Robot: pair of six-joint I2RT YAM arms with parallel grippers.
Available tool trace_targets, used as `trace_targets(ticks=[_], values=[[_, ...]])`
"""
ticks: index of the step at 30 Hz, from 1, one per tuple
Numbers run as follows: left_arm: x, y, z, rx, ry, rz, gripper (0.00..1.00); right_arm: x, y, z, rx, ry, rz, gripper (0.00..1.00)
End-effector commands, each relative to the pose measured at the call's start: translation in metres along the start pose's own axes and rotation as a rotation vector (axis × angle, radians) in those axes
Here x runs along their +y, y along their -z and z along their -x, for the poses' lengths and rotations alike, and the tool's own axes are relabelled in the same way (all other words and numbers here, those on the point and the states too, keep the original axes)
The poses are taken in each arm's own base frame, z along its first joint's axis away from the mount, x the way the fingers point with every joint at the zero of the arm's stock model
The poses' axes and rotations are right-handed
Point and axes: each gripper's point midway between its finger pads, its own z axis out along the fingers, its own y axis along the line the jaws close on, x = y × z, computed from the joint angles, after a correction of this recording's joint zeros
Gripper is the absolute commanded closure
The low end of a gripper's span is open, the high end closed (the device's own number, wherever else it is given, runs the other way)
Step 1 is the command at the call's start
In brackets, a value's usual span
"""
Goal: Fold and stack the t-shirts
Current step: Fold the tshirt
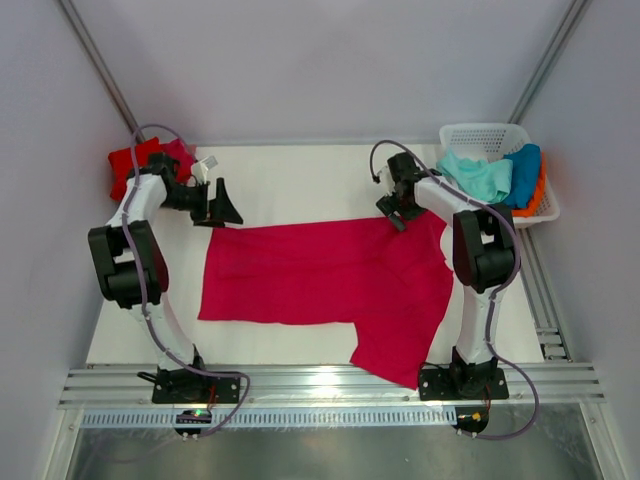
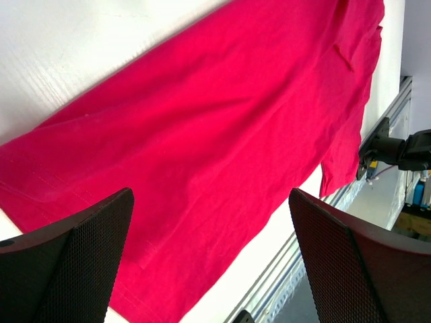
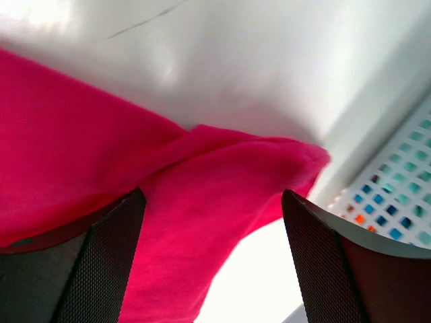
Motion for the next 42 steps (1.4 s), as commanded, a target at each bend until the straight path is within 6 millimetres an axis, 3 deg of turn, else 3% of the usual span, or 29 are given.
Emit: trace_targets(ticks=[1, 8, 16, 19, 22, 23, 24, 26, 27, 29, 37, 42], values=[[-0.001, -0.004, 0.023, -0.046, -0.051, -0.054, 0.01, -0.041, 0.003, 0.016, -0.054, -0.075, -0.128, 0.15], [0.022, -0.024, 0.022, -0.003, 0.001, -0.068, 0.01, -0.057, 0.011, 0.01, -0.067, -0.123, -0.151, 0.14], [0.026, -0.044, 0.024, 0.03, -0.021, -0.062, 0.01, -0.04, -0.01, -0.006, 0.007, -0.096, -0.092, 0.15], [0.029, -0.05, 0.022, 0.045, -0.018, -0.055, 0.01, -0.03, -0.013, -0.013, 0.033, -0.076, -0.044, 0.21], [0.034, -0.057, 0.019, 0.064, -0.012, -0.044, 0.01, -0.026, -0.016, -0.02, 0.059, -0.06, -0.028, 0.35], [0.037, -0.059, 0.018, 0.071, -0.01, -0.032, 0.01, -0.025, -0.016, -0.023, 0.067, -0.05, -0.026, 0.42], [0.039, -0.063, 0.016, 0.081, -0.001, -0.029, 0.01, -0.024, -0.017, -0.026, 0.076, -0.048, -0.023, 0.56], [0.044, -0.064, 0.016, 0.084, 0.003, -0.01, 0.01, -0.022, -0.019, -0.031, 0.088, -0.044, -0.012, 0.68], [0.047, -0.065, 0.017, 0.083, 0.008, 0.0, 0.01, -0.022, -0.019, -0.034, 0.098, -0.046, -0.01, 0.8], [0.054, -0.068, 0.016, 0.09, 0.016, 0.023, 0.01, -0.02, -0.022, -0.042, 0.119, -0.047, 0.004, 0.95], [0.074, -0.07, 0.015, 0.098, -0.007, 0.114, 0.01, -0.022, -0.014, -0.055, 0.132, -0.061, -0.009, 0.97], [0.084, -0.072, 0.013, 0.106, -0.012, 0.151, 0.01, -0.041, 0.004, -0.054, 0.112, -0.065, -0.1, 0.97]])
